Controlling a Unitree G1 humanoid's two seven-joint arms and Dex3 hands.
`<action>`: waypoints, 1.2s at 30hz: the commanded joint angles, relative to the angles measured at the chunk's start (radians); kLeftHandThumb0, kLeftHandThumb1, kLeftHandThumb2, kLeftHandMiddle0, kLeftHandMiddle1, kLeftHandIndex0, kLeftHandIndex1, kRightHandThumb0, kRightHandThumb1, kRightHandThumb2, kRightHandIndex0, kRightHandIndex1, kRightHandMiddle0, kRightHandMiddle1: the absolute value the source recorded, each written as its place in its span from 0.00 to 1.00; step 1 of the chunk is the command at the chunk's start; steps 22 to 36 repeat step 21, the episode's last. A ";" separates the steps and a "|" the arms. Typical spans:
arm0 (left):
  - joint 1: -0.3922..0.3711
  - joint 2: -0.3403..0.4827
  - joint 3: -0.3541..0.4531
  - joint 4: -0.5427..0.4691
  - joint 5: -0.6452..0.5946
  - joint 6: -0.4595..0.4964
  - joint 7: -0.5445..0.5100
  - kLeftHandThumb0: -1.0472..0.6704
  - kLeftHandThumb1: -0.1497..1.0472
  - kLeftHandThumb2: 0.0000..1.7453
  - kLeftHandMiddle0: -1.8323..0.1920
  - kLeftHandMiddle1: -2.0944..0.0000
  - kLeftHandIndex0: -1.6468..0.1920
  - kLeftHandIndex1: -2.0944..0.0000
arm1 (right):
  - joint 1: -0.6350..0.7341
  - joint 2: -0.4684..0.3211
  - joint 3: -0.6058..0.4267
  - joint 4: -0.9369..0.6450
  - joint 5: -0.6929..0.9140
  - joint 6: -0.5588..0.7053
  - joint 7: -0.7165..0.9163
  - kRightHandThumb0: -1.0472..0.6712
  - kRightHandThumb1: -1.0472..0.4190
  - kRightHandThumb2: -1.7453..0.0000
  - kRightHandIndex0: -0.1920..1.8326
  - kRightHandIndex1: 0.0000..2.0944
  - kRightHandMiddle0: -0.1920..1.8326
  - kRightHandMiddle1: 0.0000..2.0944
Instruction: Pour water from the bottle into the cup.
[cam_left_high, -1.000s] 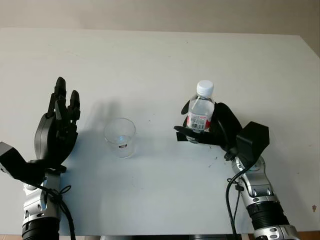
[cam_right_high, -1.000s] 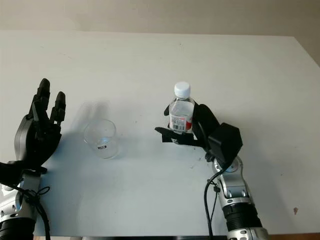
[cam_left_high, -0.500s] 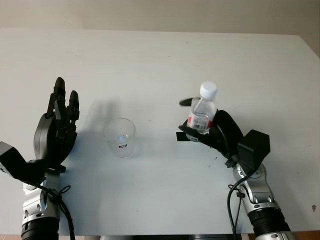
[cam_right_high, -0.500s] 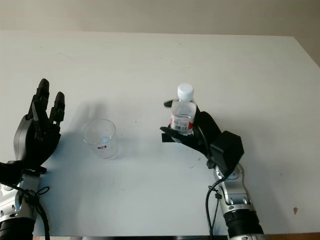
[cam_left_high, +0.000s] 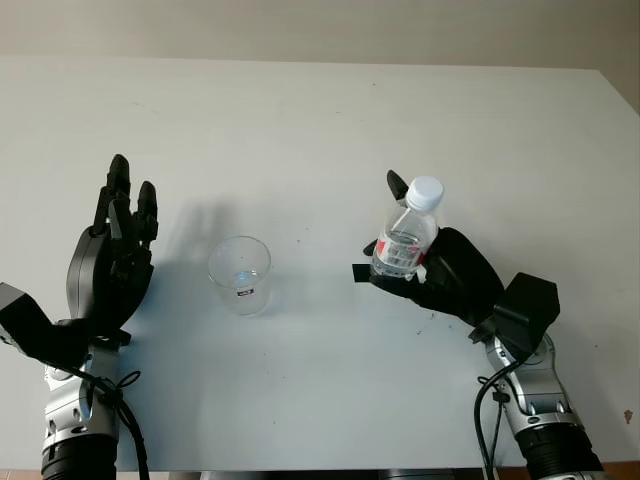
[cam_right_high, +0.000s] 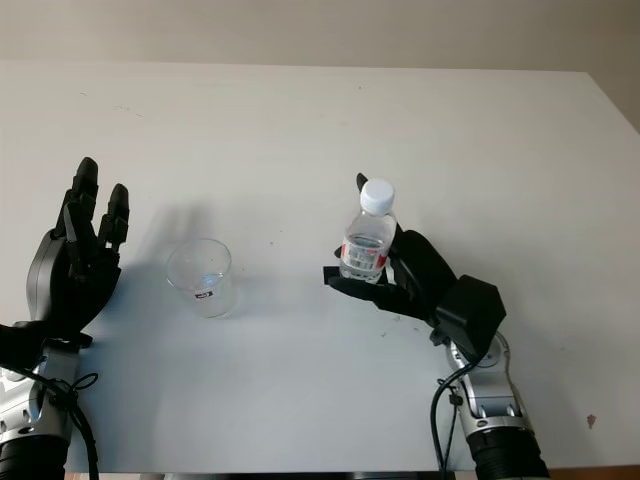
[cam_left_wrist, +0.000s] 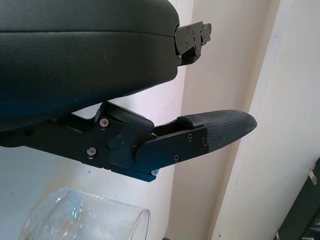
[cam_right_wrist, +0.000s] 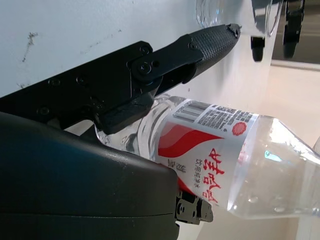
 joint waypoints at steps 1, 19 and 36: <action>0.005 0.008 0.001 0.003 0.002 -0.003 -0.002 0.19 1.00 0.39 1.00 1.00 1.00 1.00 | 0.008 -0.013 -0.022 -0.027 -0.004 0.011 -0.028 0.05 0.07 0.97 0.00 0.00 0.00 0.00; 0.012 0.002 -0.002 -0.009 -0.001 0.009 0.017 0.18 1.00 0.37 1.00 1.00 1.00 1.00 | -0.045 0.043 -0.070 -0.015 0.121 0.010 -0.040 0.07 0.05 0.97 0.00 0.00 0.00 0.00; 0.019 0.001 -0.001 -0.019 -0.001 0.012 0.021 0.18 1.00 0.37 1.00 1.00 1.00 1.00 | -0.040 0.046 -0.063 -0.023 0.120 0.021 -0.034 0.06 0.05 0.97 0.00 0.00 0.00 0.00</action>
